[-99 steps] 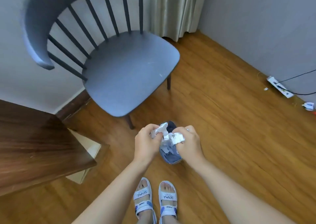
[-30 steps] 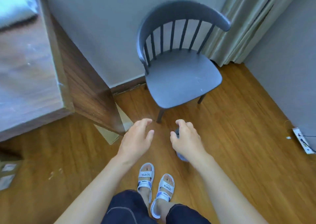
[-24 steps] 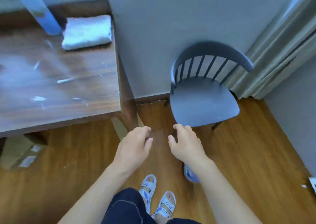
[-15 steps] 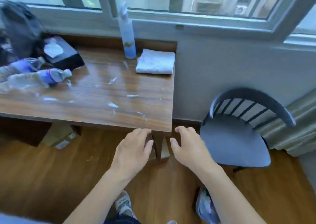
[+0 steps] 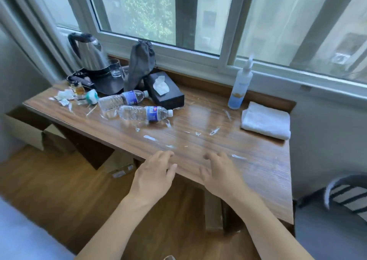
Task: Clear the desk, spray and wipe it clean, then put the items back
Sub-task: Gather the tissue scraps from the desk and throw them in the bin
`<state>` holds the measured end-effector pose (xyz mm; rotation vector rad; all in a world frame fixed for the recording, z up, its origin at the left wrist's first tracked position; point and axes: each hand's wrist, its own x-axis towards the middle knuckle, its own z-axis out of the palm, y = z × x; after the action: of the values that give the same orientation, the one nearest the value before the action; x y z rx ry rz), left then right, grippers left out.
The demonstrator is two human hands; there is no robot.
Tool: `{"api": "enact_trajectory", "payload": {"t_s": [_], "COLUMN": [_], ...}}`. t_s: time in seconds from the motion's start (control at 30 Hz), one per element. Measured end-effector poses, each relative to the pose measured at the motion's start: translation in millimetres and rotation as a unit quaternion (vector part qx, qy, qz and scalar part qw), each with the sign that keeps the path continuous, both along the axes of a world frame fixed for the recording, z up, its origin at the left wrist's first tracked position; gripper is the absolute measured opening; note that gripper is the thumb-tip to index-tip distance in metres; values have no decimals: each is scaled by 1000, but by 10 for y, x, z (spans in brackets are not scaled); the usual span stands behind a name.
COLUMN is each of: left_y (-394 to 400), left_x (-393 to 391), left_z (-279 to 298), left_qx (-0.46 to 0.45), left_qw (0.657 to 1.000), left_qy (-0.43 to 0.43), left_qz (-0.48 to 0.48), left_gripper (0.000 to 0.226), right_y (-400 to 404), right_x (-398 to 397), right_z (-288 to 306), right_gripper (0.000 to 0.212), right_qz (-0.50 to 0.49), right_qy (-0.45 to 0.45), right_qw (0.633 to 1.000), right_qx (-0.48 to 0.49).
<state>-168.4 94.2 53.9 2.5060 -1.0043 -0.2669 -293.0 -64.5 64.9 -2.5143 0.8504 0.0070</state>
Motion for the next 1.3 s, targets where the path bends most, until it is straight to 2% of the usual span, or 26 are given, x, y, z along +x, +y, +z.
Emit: {"api": "enact_trajectory", "payload": {"t_s": [0.43,0.6,0.8,1.1,1.3], "left_y": [801,933,1009,1170,1451], "left_x": [1402,1843,2522,3608,4421], "left_z": [174,220,321,367,222], "left_qx": [7,26,25,52,65], "left_qw": [992,987,978,966,964], "left_qy": [-20,-38,-49,-13,4], "left_qz": [124,155,203,252,258], "left_gripper": [41,42,44,48,36], "right_y": [545,630,693,772,994], "right_x": [1846,2452,3332,4611,5306], "right_z": [165,154,135,110,-8], "right_gripper": [40,29,26,25,21], "right_qz": [119,168,218,281,292], "right_qy": [-52,-60,-86,-109,-108], "right_qw": [991,984,972,954,950], "right_qx": [-24,-31,-12,8,16]}}
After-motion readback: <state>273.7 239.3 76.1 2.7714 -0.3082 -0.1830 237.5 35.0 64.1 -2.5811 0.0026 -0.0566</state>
